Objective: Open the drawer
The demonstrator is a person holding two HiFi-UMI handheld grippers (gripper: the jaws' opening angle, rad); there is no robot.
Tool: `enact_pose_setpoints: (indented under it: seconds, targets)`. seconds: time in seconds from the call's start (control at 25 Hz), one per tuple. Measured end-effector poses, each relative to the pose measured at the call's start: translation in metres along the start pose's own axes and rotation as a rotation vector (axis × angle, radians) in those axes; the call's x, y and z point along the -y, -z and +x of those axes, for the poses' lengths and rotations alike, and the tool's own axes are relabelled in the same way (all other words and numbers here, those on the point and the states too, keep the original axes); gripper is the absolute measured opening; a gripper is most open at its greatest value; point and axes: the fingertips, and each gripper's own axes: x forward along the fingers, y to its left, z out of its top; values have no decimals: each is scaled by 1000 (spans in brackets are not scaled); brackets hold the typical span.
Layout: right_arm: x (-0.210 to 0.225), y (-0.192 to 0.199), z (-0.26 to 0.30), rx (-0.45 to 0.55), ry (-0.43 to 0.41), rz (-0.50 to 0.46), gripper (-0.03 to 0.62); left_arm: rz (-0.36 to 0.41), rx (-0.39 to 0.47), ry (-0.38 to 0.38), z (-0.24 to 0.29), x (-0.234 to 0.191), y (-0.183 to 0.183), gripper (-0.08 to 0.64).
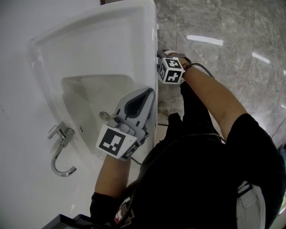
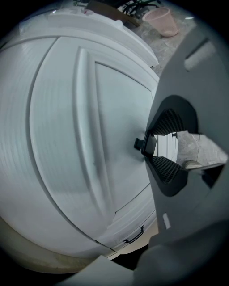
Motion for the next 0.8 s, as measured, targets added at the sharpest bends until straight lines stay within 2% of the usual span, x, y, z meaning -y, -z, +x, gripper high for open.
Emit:
enact_pose_setpoints:
  seconds: [0.56, 0.8]
  targets:
    - [-1, 1, -1, 7, -6, 1, 143, 4, 3, 9, 0, 2, 0, -5]
    - [-2, 17, -14, 3, -16, 21, 141, 2, -2, 19, 0, 1, 0, -5]
